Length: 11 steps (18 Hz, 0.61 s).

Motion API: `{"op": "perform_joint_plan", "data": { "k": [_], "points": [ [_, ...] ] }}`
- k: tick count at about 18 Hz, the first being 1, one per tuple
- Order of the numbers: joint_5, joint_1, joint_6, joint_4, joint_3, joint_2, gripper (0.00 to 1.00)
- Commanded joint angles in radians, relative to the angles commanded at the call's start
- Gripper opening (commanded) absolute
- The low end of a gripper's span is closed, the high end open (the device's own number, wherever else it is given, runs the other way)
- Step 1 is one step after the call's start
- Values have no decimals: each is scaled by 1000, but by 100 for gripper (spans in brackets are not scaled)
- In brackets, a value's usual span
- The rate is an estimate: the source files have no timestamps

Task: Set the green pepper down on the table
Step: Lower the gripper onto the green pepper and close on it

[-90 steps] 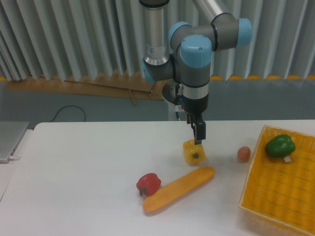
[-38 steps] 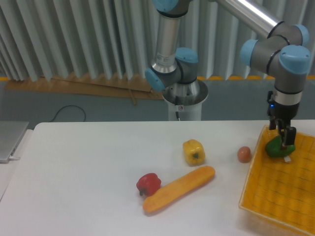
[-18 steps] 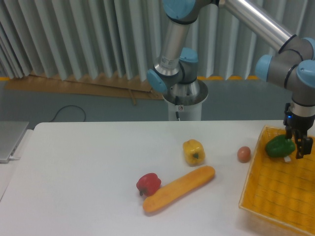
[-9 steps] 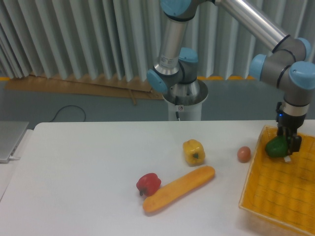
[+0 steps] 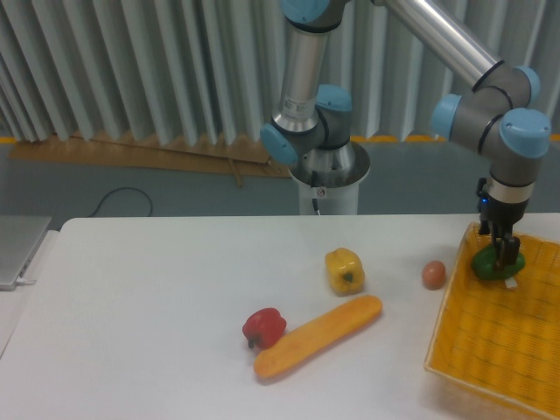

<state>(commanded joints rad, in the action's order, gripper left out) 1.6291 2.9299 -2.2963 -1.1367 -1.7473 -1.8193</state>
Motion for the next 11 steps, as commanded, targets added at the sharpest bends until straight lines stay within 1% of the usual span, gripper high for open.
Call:
{"op": "perform_joint_plan", "data": {
  "k": [2,7,9,11],
  "points": [
    [0,11,-8,3,3,-12,100],
    [0,20,-5,6,8,-18,100],
    [2,18,1,8,14,-35,100],
    [0,18,3,29,12,-55,100]
  ]
}}
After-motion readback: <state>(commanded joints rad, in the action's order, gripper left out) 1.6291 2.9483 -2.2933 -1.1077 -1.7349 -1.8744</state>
